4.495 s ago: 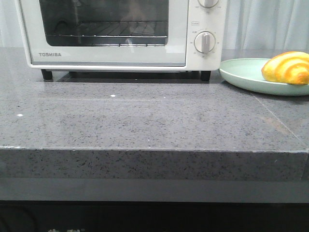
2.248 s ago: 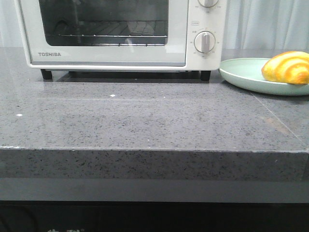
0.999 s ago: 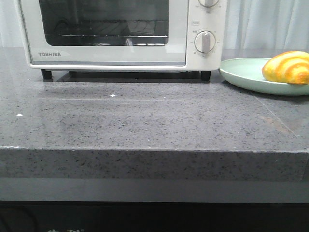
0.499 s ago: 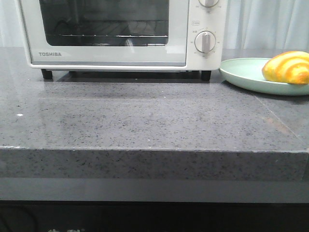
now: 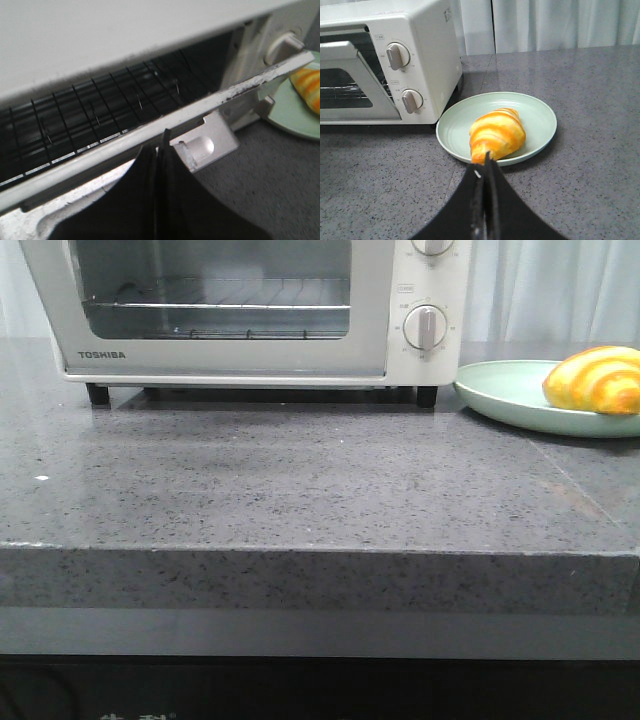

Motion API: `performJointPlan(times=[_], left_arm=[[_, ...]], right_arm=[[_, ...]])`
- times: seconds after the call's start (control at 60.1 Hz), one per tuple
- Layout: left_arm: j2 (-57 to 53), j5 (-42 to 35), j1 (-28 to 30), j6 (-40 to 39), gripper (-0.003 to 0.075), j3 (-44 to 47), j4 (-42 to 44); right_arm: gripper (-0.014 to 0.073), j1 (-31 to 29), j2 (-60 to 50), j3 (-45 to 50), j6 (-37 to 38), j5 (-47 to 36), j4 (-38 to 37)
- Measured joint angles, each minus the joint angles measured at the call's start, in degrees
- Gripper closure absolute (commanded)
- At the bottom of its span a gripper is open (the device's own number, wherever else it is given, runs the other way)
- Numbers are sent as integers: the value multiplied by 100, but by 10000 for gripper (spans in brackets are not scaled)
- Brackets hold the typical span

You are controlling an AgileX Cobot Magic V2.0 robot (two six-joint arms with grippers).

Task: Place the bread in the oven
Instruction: 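Hook the oven door handle with the left gripper and pull it down open, then move the right gripper over the croissant on the green plate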

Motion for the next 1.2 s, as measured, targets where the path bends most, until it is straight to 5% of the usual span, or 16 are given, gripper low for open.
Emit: performJointPlan(times=[0.433, 0.733, 1.199], left_arm=[[-471, 363, -465, 3, 741, 1646, -583], [-714, -162, -419, 3, 741, 1766, -591], [-3186, -711, 1956, 3, 741, 2727, -479]], right_arm=[[662, 0, 0, 0, 0, 137, 0], [662, 0, 0, 0, 0, 279, 0], [650, 0, 851, -520, 928, 860, 10]])
